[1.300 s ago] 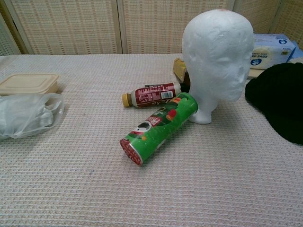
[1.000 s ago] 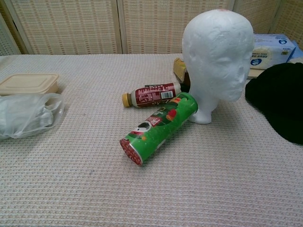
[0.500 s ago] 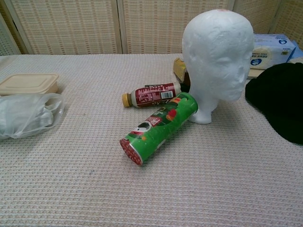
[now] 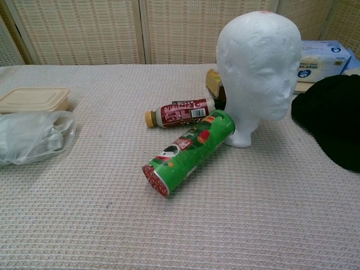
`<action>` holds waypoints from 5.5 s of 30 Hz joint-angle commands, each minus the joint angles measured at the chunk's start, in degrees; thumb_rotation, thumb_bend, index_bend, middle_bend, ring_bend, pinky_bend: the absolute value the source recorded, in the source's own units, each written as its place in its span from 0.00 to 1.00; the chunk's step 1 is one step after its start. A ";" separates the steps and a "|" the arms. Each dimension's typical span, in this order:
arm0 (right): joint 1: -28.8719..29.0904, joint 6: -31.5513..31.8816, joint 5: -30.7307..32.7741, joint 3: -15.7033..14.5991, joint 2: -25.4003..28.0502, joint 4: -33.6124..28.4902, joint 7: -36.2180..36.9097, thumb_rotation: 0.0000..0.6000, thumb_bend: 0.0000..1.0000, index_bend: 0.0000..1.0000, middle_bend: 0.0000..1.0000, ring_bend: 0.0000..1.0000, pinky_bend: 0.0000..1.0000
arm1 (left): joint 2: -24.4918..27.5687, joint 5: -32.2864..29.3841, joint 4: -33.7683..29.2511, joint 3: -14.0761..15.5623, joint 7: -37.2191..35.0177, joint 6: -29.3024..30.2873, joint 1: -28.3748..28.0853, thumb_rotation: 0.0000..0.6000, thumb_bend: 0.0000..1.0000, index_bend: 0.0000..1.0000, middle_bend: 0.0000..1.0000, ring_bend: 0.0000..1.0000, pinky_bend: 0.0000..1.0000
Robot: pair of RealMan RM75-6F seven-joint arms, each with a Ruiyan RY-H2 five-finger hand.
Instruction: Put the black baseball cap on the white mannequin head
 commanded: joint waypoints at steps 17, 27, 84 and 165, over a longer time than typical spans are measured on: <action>3.38 -0.72 0.81 -0.23 -10.96 12.76 7.62 1.00 0.21 0.47 1.00 1.00 1.00 | -1.58 -0.25 2.09 -1.10 0.77 1.75 0.19 1.00 0.15 0.16 0.06 0.00 0.10; 4.50 -1.67 1.77 0.35 -12.02 13.43 7.69 1.00 0.21 0.47 1.00 1.00 1.00 | -1.69 -0.88 2.39 -1.54 0.69 1.84 0.22 1.00 0.15 0.16 0.06 0.00 0.10; 11.35 -1.47 9.22 7.61 -13.60 12.26 12.52 1.00 0.27 0.54 1.00 1.00 1.00 | -2.49 -1.83 3.48 -3.09 1.67 4.11 0.83 1.00 0.15 0.17 0.07 0.00 0.10; 30.42 18.19 -2.49 14.42 8.67 -43.32 -16.28 1.00 0.52 0.66 1.00 1.00 1.00 | -2.22 -0.96 3.47 -3.77 1.02 6.45 1.43 1.00 0.15 0.16 0.08 0.01 0.10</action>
